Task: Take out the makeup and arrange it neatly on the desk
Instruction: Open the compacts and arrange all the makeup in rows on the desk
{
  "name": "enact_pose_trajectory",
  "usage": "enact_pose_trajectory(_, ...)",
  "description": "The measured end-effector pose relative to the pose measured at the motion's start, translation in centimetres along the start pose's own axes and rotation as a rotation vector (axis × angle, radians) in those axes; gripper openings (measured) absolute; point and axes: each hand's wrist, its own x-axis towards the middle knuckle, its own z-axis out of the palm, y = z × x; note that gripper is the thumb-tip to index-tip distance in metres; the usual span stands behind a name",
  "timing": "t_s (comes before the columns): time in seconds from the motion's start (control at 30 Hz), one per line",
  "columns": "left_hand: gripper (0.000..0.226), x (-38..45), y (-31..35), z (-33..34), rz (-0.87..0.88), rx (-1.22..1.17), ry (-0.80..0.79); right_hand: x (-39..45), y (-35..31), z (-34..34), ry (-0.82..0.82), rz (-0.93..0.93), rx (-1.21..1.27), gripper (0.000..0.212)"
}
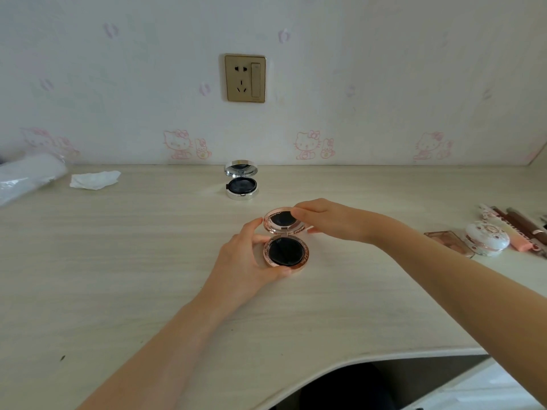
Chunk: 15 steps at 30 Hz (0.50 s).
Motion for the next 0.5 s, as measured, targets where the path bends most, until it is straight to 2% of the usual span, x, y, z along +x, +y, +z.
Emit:
enact_pose_trajectory(0.23,0.101,0.0,0.0,0.1,0.005,0.014,-0.008,0.0,0.3,0.2,0.020,0.022,0.064,0.039)
enact_pose_trajectory(0.37,0.103,0.0,-0.1,0.1,0.006,0.029,-0.014,0.0,0.7,1.3,0.155,0.022,-0.006,0.041)
enact_pose_trajectory(0.5,0.088,-0.4,0.1,0.2,0.014,0.076,-0.017,-0.8,1.9,3.0,0.301,0.053,0.055,0.045)
